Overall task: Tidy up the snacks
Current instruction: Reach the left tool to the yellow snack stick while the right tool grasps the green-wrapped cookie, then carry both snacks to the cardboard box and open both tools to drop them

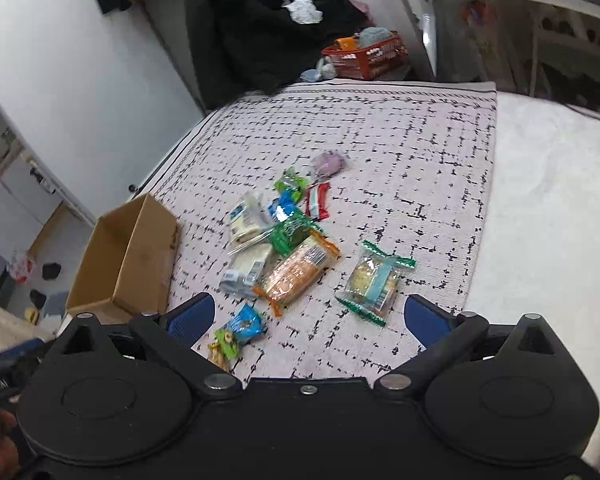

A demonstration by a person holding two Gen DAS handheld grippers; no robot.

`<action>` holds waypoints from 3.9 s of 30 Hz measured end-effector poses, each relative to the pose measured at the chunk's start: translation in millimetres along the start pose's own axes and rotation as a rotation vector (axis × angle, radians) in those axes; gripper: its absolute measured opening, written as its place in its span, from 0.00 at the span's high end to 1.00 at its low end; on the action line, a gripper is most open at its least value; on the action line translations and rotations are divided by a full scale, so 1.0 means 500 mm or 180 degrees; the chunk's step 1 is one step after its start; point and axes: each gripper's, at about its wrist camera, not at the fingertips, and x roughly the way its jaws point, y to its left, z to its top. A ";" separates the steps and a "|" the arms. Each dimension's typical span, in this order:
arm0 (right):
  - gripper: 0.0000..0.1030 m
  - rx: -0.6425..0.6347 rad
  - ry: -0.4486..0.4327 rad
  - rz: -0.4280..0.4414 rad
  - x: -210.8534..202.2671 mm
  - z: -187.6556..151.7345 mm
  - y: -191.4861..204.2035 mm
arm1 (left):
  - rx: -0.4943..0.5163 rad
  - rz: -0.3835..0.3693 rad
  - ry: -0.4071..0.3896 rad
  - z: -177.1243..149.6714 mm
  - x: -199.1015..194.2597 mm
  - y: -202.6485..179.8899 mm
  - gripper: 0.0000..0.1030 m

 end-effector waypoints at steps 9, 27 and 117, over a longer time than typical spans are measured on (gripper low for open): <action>0.12 0.0247 0.0115 -0.0054 0.057 0.010 -0.035 | -0.0066 -0.0155 0.0189 -0.008 0.078 -0.030 0.22; 0.30 0.0855 0.0591 -0.0170 0.211 0.024 -0.101 | -0.0457 -0.0231 0.0908 -0.052 0.273 -0.034 0.51; 0.54 -0.0554 0.0008 0.0200 0.209 0.013 0.432 | -0.1709 -0.0492 -0.0271 0.073 0.185 0.297 0.84</action>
